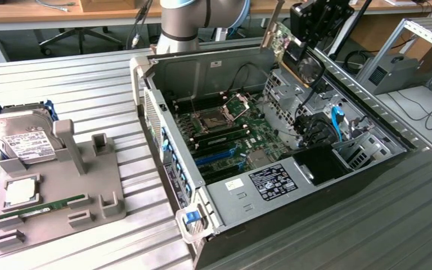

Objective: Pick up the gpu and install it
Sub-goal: 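Insert the gpu into the slot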

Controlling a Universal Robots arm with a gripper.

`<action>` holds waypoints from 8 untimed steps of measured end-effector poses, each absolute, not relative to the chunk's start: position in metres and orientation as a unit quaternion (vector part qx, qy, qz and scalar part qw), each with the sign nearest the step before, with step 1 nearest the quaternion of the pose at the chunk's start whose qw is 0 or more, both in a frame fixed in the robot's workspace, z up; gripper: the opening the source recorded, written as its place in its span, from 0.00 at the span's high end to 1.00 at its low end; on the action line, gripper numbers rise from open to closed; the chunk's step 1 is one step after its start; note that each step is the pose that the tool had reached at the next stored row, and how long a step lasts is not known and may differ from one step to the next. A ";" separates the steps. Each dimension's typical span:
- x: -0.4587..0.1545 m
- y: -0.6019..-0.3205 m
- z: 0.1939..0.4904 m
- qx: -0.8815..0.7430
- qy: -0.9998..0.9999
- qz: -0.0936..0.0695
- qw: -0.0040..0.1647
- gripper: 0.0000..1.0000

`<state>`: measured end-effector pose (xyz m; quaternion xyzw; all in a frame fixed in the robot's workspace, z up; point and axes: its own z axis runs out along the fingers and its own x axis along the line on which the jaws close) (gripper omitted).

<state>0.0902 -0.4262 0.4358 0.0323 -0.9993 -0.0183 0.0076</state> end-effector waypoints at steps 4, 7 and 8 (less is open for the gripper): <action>0.090 -0.426 0.436 0.054 -0.998 -0.018 0.008 0.73; 0.090 -0.426 0.436 0.079 -0.997 -0.018 0.008 0.73; 0.090 -0.426 0.436 0.090 -0.996 -0.018 0.009 0.73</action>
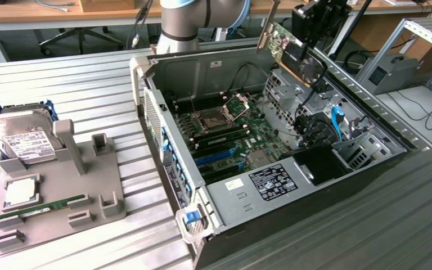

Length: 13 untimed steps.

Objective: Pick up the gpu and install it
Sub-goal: 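Insert the gpu into the slot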

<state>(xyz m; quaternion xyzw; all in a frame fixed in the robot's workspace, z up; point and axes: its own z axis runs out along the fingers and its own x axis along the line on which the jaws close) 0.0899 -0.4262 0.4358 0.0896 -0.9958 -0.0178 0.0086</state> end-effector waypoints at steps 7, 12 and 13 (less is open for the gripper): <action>0.090 -0.426 0.436 0.164 -0.986 -0.017 0.010 0.73; 0.090 -0.426 0.436 0.214 -0.977 -0.016 0.011 0.73; 0.090 -0.426 0.436 0.223 -0.975 -0.016 0.011 0.73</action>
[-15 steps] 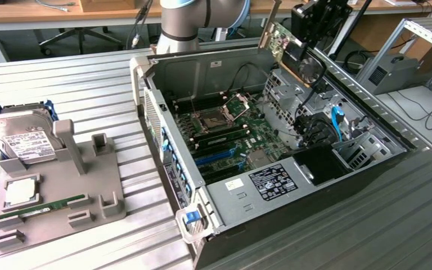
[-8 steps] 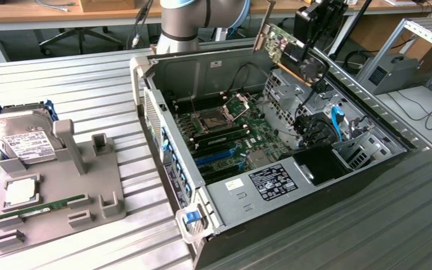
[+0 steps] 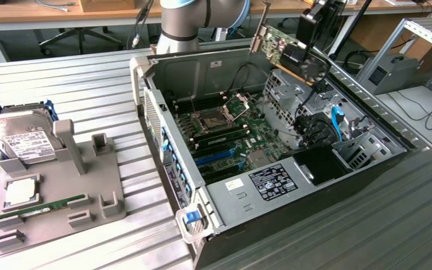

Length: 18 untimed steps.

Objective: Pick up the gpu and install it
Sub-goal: 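Insert the gpu into the slot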

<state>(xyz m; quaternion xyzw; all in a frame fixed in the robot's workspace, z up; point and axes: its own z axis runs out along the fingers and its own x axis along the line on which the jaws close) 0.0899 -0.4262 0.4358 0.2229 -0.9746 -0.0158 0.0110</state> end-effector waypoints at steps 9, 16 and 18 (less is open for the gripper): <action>0.090 -0.426 0.436 0.305 -0.952 -0.014 0.013 0.73; 0.090 -0.426 0.436 0.370 -0.929 -0.012 0.014 0.73; 0.090 -0.426 0.436 0.387 -0.922 -0.012 0.014 0.73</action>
